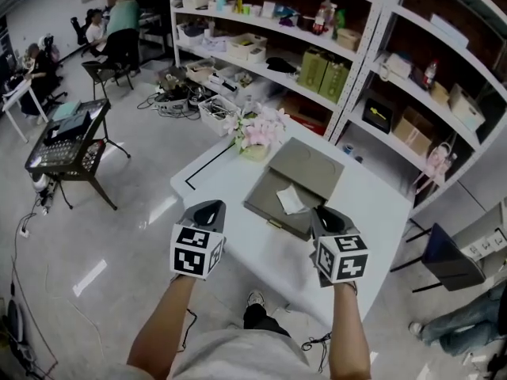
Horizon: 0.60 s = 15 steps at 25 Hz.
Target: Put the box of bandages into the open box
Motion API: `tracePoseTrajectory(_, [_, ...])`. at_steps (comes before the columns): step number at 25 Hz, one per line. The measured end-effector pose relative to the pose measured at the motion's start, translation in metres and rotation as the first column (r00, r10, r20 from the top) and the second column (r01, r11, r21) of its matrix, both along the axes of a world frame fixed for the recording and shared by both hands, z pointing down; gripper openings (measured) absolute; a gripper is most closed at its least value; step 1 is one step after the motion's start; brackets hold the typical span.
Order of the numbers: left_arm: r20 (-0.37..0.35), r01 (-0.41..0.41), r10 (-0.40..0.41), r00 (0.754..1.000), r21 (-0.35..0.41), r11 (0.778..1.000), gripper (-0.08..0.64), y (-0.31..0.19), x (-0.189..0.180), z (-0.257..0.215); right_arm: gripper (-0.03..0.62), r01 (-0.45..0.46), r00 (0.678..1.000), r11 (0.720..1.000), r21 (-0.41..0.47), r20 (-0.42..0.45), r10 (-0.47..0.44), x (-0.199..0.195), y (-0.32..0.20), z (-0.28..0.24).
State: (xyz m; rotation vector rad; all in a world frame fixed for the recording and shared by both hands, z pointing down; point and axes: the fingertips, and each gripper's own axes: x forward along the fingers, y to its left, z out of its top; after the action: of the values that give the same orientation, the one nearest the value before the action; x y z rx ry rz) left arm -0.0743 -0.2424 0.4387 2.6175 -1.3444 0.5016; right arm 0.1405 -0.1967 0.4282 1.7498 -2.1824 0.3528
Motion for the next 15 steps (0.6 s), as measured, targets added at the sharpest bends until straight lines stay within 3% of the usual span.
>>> tracePoseTrajectory(15, [-0.025, -0.021, 0.022, 0.999, 0.021, 1.0, 0.002, 0.035, -0.006, -0.01, 0.005, -0.04, 0.999, 0.993, 0.108, 0.029, 0.037, -0.013, 0.056, -0.03])
